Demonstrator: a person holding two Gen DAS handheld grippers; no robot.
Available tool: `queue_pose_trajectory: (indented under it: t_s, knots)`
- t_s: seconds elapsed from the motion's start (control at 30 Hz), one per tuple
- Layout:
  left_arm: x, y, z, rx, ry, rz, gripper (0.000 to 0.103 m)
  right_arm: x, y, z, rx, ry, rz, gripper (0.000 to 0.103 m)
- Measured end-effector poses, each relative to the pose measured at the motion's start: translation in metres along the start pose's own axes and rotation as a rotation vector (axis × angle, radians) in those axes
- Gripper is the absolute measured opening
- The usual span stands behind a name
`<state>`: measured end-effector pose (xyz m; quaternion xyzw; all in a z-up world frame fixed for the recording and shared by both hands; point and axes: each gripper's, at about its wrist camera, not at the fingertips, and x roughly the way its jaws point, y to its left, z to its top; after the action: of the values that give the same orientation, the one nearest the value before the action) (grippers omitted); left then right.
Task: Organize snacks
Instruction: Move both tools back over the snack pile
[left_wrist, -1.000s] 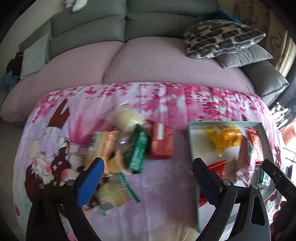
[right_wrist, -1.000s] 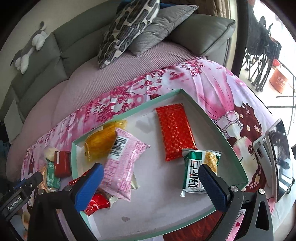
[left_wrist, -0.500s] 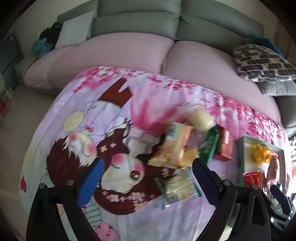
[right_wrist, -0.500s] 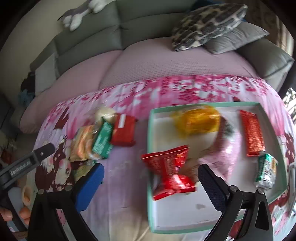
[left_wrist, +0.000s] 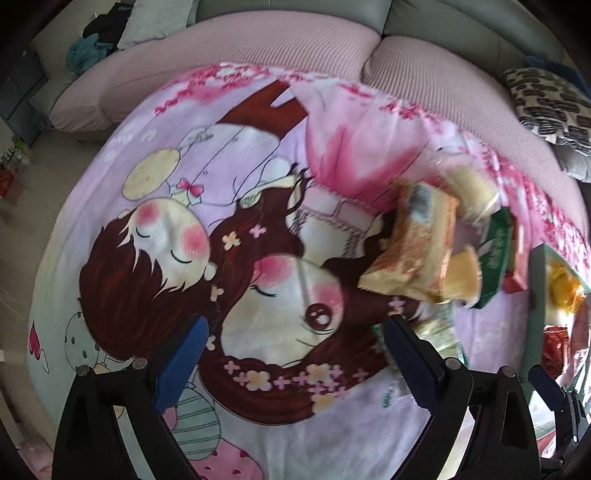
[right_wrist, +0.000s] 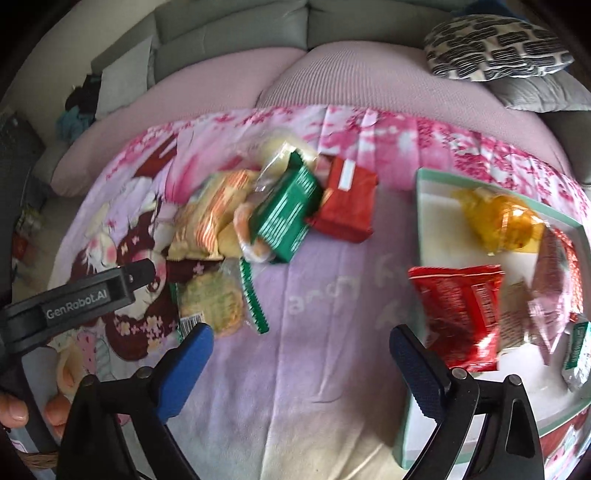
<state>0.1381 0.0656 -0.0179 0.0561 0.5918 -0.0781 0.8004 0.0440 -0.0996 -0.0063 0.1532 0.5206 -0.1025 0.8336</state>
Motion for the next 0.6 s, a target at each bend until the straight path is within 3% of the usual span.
queue_pose_trajectory:
  t_s: [0.6]
  knots:
    - [0.015,0.025,0.016,-0.046,0.028,-0.012,0.096,0.049,0.069,0.002,-0.174,0.071,0.007,0.096]
